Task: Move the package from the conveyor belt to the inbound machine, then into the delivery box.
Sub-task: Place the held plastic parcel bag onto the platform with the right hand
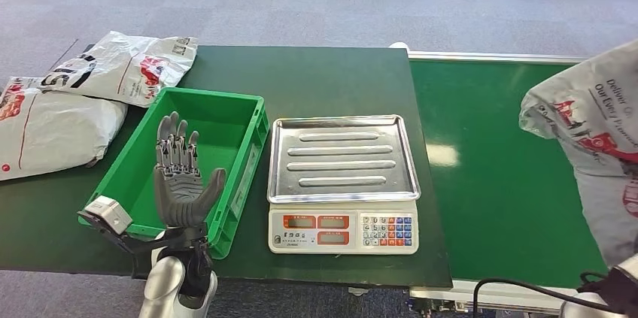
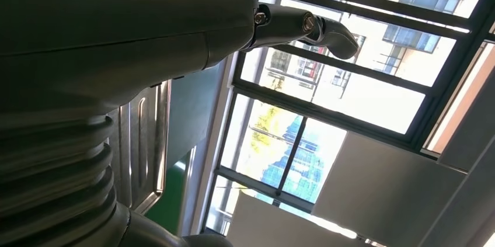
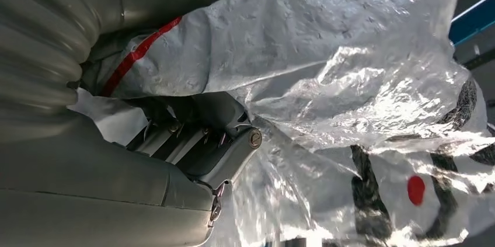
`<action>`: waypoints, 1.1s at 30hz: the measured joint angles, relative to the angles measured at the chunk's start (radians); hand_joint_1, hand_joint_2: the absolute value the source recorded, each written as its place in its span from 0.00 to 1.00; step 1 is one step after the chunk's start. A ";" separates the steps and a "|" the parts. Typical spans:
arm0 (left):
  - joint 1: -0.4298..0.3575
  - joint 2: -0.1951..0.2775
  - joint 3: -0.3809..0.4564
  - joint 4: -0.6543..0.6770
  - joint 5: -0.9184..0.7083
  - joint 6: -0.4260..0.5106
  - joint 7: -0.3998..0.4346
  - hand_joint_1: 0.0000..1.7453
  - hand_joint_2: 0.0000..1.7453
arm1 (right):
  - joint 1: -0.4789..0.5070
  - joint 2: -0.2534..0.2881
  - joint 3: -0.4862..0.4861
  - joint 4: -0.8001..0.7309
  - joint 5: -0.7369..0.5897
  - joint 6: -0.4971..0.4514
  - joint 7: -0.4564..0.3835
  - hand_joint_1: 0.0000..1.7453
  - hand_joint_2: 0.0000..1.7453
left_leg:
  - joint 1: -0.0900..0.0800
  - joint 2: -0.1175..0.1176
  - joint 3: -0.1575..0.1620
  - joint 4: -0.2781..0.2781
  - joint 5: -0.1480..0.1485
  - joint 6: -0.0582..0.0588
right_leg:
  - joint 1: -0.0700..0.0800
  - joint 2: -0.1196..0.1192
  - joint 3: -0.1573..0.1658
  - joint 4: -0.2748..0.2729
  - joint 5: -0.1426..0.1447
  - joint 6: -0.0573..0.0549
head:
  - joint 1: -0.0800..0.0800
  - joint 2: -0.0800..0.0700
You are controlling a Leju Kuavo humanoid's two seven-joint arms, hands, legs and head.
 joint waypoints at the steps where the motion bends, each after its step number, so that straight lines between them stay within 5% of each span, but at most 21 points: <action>1: 0.000 0.000 0.000 0.000 0.000 0.000 0.000 0.00 1.00 | 0.000 0.000 0.010 0.004 -0.001 0.008 0.011 1.00 1.00 | 0.000 0.000 -0.001 0.000 0.000 0.000 | 0.000 0.000 0.000 0.000 0.000 0.000 | 0.000 0.000; 7: -0.001 0.000 -0.001 0.000 0.002 -0.025 -0.002 0.00 1.00 | -0.084 -0.039 0.247 0.225 0.053 0.159 0.235 1.00 1.00 | 0.000 0.007 -0.004 -0.001 0.003 0.000 | 0.000 0.006 -0.004 0.000 0.004 -0.001 | 0.000 0.000; 10: -0.002 0.000 -0.004 0.005 0.000 -0.031 -0.002 0.00 1.00 | -0.135 -0.051 0.351 0.339 0.070 0.176 0.282 1.00 1.00 | 0.000 0.001 -0.006 -0.001 0.008 0.000 | 0.000 0.001 -0.008 0.000 0.007 -0.001 | 0.000 0.000; 19: -0.006 0.000 -0.013 0.031 0.000 -0.036 -0.002 0.00 1.00 | -0.217 -0.067 0.475 0.542 0.077 0.223 0.323 1.00 1.00 | 0.000 0.000 -0.008 -0.001 0.009 -0.001 | 0.000 0.000 -0.009 0.001 0.008 -0.001 | 0.000 0.000; 33: -0.007 0.000 -0.012 0.044 -0.003 -0.027 -0.002 0.00 1.00 | -0.329 -0.054 0.607 0.823 -0.019 0.344 0.278 1.00 1.00 | 0.000 0.000 -0.009 -0.001 0.010 -0.001 | 0.000 0.000 -0.009 0.001 0.008 -0.002 | 0.000 0.000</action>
